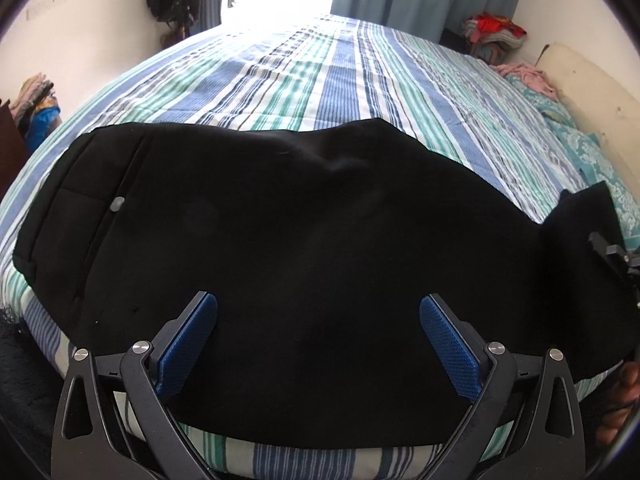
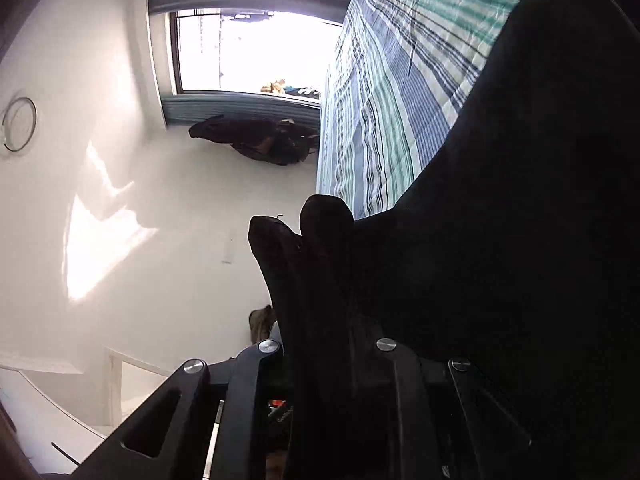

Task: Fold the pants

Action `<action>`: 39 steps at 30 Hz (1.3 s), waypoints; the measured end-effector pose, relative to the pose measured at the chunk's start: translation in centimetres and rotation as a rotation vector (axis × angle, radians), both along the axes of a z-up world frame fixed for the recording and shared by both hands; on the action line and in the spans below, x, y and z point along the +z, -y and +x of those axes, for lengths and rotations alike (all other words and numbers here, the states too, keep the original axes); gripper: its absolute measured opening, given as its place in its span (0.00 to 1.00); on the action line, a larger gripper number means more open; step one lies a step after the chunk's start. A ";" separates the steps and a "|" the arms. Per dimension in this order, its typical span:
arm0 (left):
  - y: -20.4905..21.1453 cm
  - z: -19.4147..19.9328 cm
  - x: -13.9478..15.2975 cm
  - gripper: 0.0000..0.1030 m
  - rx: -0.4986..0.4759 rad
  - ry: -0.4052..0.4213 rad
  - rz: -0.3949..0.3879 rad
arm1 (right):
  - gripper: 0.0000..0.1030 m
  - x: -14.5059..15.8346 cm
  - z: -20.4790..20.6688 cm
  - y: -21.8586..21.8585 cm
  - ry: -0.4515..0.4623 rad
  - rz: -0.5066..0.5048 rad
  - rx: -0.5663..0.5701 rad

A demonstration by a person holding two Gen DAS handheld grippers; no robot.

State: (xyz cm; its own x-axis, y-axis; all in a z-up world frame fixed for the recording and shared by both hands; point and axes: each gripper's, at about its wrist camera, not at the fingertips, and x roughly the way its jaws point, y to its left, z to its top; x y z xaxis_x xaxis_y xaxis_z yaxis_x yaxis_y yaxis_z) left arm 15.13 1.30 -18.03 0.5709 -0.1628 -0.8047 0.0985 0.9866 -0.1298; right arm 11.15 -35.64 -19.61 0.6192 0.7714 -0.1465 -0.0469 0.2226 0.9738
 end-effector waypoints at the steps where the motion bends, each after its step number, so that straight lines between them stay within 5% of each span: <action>1: 0.0 0.0 0.2 0.99 -0.002 0.008 0.000 | 0.25 0.0 0.6 -1.8 -0.020 -0.071 0.018; 3: -0.2 0.1 0.8 0.99 -0.009 0.016 -0.033 | 0.59 0.7 1.6 -4.6 -0.061 -0.260 0.062; 7: -0.1 -0.1 1.7 0.99 -0.028 0.001 -0.140 | 0.65 5.0 -0.7 -3.8 0.060 -0.497 0.028; 10: 2.1 -0.8 3.4 0.98 -0.119 0.004 -0.237 | 0.86 7.2 -4.9 0.1 0.120 -0.638 -0.094; 13: 6.0 -1.6 4.6 0.87 -0.243 0.014 -0.220 | 0.87 6.2 -9.4 5.0 0.102 -0.681 -0.201; 16: 9.5 -1.2 3.6 0.68 -0.297 -0.044 -0.126 | 0.87 5.5 -11.9 7.8 0.041 -0.613 -0.284; 17: 10.4 -0.9 2.8 0.50 -0.292 -0.075 -0.080 | 0.87 5.8 -12.3 8.7 0.048 -0.581 -0.305; 18: 10.9 -0.6 2.0 0.12 -0.293 -0.106 -0.049 | 0.87 6.0 -12.3 9.0 0.060 -0.582 -0.323; 19: 11.3 -0.5 1.4 0.07 -0.298 -0.135 -0.028 | 0.87 6.4 -12.5 9.2 0.074 -0.603 -0.329; 23: 10.3 -2.8 3.4 0.05 -0.294 -0.061 0.015 | 0.87 6.9 -12.0 7.9 0.104 -0.740 -0.307; 27: 8.7 -3.5 2.6 0.05 -0.290 -0.063 0.064 | 0.91 7.3 -12.2 7.4 0.175 -0.733 -0.264; 29: 9.2 -3.4 1.2 0.05 -0.306 -0.073 0.106 | 0.91 5.8 -10.9 6.9 0.136 -0.695 -0.209; 31: 9.3 -3.2 1.3 0.07 -0.303 -0.059 0.097 | 0.93 2.4 -8.5 6.3 0.001 -0.619 -0.090; 32: 8.8 -2.9 1.7 0.19 -0.286 -0.072 0.060 | 0.93 0.4 -7.5 6.1 -0.088 -0.602 -0.049; 33: 7.9 -2.5 2.1 0.42 -0.256 -0.084 0.006 | 0.93 -0.2 -7.6 6.1 -0.082 -0.593 -0.067; 35: 5.4 -2.0 3.1 0.71 -0.167 -0.067 -0.106 | 0.94 0.3 -7.8 6.3 -0.061 -0.584 -0.094; 39: 3.1 -1.5 4.6 0.72 -0.074 -0.042 -0.180 | 0.94 -0.1 -7.9 6.5 -0.056 -0.567 -0.097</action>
